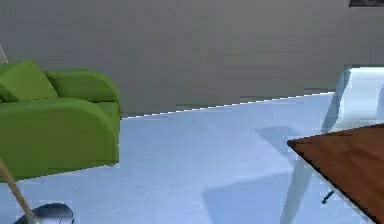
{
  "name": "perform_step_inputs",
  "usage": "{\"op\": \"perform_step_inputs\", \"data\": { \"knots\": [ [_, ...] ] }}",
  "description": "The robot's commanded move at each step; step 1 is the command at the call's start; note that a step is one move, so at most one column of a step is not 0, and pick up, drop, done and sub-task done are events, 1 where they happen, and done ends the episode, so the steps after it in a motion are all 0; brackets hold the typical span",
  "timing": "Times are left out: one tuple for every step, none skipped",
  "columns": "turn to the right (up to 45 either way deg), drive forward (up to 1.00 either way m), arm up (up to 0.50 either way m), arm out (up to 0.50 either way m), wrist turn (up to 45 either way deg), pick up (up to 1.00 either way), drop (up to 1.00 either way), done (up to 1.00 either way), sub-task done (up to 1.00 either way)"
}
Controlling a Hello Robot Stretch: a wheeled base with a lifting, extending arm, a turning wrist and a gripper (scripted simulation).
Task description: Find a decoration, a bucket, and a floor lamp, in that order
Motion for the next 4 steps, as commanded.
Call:
{"op": "perform_step_inputs", "data": {
  "knots": [
    [-15.0,0.00,0.00,0.00,0.0,0.00,0.00,0.00,0.00],
    [0.0,1.00,0.00,0.00,0.0,0.00,0.00,0.00,0.00],
    [9.0,0.00,0.00,0.00,0.0,0.00,0.00,0.00,0.00],
    [0.0,0.05,0.00,0.00,0.0,0.00,0.00,0.00,0.00]
  ]
}}
